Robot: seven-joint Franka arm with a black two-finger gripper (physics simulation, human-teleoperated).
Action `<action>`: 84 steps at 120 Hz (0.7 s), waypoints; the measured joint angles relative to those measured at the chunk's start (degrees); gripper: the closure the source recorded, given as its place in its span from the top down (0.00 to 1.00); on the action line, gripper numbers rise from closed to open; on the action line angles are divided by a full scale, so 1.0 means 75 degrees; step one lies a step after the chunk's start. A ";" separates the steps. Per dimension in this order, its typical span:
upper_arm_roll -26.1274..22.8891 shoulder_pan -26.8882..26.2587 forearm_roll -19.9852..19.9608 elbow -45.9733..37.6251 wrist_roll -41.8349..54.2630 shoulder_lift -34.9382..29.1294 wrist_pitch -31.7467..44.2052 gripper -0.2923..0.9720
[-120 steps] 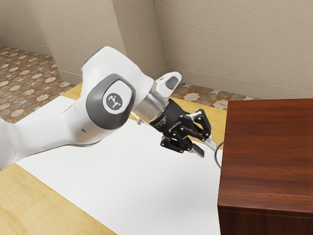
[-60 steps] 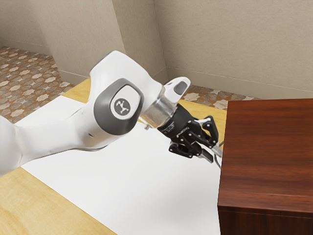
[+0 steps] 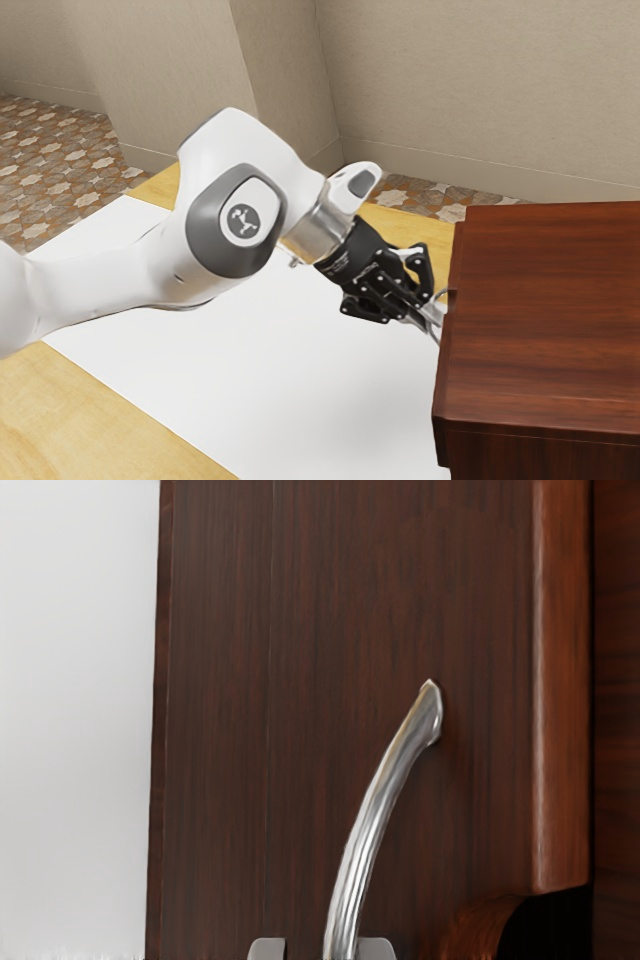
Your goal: Pull the drawer handle with one arm to open the drawer
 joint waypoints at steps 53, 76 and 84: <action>0.0265 -0.0058 0.0000 -0.0262 0.0099 -0.0301 -0.0083 0.21; 0.0442 -0.0127 0.0019 -0.0395 0.0163 -0.0389 -0.0111 0.21; 0.0528 -0.0129 0.0019 -0.0442 0.0187 -0.0434 -0.0118 0.21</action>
